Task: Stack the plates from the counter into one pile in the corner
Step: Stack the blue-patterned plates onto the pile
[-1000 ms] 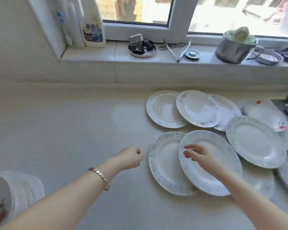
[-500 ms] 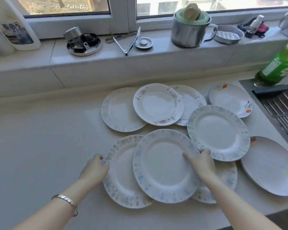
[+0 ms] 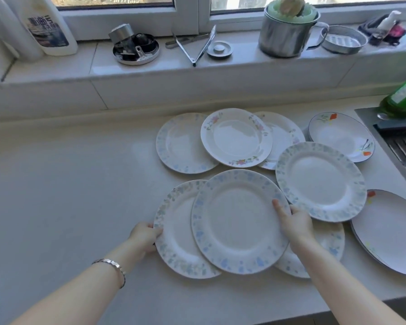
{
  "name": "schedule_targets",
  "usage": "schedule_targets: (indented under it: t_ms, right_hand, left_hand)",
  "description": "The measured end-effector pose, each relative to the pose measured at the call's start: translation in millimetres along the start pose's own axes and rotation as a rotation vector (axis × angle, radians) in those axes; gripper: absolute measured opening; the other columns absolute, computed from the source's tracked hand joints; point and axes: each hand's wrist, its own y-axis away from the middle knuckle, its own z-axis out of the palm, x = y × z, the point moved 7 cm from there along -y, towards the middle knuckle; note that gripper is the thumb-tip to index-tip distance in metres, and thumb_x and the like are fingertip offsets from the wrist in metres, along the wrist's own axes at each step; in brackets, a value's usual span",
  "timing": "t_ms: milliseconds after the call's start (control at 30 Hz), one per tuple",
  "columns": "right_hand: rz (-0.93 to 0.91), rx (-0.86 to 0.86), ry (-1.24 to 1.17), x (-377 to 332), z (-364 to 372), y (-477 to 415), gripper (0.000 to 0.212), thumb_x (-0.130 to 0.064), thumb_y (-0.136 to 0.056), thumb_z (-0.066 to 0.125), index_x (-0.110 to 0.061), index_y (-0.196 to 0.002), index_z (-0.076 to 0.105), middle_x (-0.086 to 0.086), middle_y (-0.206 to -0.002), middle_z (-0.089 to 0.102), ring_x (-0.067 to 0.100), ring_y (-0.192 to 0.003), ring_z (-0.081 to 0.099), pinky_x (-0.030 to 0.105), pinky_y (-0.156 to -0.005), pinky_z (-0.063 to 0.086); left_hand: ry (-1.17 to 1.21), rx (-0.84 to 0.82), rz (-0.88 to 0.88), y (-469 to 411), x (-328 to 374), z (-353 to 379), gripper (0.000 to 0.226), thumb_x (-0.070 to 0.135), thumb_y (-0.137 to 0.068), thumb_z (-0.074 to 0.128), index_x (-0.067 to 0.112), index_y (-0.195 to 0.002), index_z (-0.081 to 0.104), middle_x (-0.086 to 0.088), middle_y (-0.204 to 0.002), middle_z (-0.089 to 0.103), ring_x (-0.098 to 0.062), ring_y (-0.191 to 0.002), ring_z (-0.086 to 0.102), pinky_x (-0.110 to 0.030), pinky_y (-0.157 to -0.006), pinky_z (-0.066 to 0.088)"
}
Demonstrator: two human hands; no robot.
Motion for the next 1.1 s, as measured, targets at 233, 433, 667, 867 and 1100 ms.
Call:
schedule_targets:
  t_ms: [233,433,667,867,1100]
  right_hand:
    - [0.099,-0.139,-0.262,3.2,30.0,15.7,0.028,-0.029,-0.089,0.059,-0.007,-0.071,0.059,0.008,-0.071,0.062,0.020,-0.058,0.057,0.024,-0.048,0.050]
    - [0.138,-0.394,-0.409,-15.7,92.7,47.6,0.037,-0.038,-0.084,0.059,-0.005,-0.101,0.063,-0.003,-0.064,0.074,0.013,-0.056,0.069,0.025,-0.051,0.057]
    - [0.158,-0.657,-0.382,-64.3,208.9,123.6,0.040,-0.038,-0.091,0.050,-0.010,-0.119,0.057,0.008,-0.102,0.069,0.023,-0.078,0.069,0.038,-0.061,0.060]
    - [0.180,-0.795,-0.358,-89.5,313.6,221.1,0.036,-0.034,-0.092,0.050,-0.010,-0.118,0.054,0.008,-0.097,0.066,0.022,-0.068,0.069,0.031,-0.047,0.058]
    - [0.161,-0.855,-0.264,-91.8,402.2,301.9,0.037,-0.034,-0.093,0.050,-0.008,-0.118,0.056,0.012,-0.105,0.066,0.021,-0.071,0.070,0.032,-0.051,0.058]
  left_hand:
    - [0.122,0.110,0.162,21.8,-6.3,-31.1,0.020,0.004,-0.092,0.049,0.011,-0.073,0.047,-0.014,-0.080,0.060,-0.025,-0.070,0.058,-0.033,-0.064,0.048]
    - [0.178,0.303,0.283,49.0,-15.2,-121.1,0.022,0.005,-0.090,0.053,0.015,-0.070,0.052,-0.017,-0.081,0.063,-0.027,-0.076,0.060,-0.047,-0.076,0.052]
    - [0.350,0.605,0.316,91.9,-76.0,-283.1,0.024,0.009,-0.093,0.050,0.019,-0.072,0.053,-0.010,-0.078,0.060,-0.024,-0.068,0.057,-0.036,-0.069,0.047]
    - [0.525,0.804,0.282,135.1,-148.4,-401.0,0.026,0.007,-0.094,0.049,0.017,-0.069,0.052,-0.004,-0.071,0.055,-0.019,-0.061,0.051,-0.029,-0.054,0.037]
    - [0.724,0.801,0.147,134.5,-244.9,-476.8,0.026,0.005,-0.093,0.048,0.012,-0.068,0.048,-0.009,-0.069,0.052,-0.021,-0.060,0.049,-0.028,-0.057,0.039]
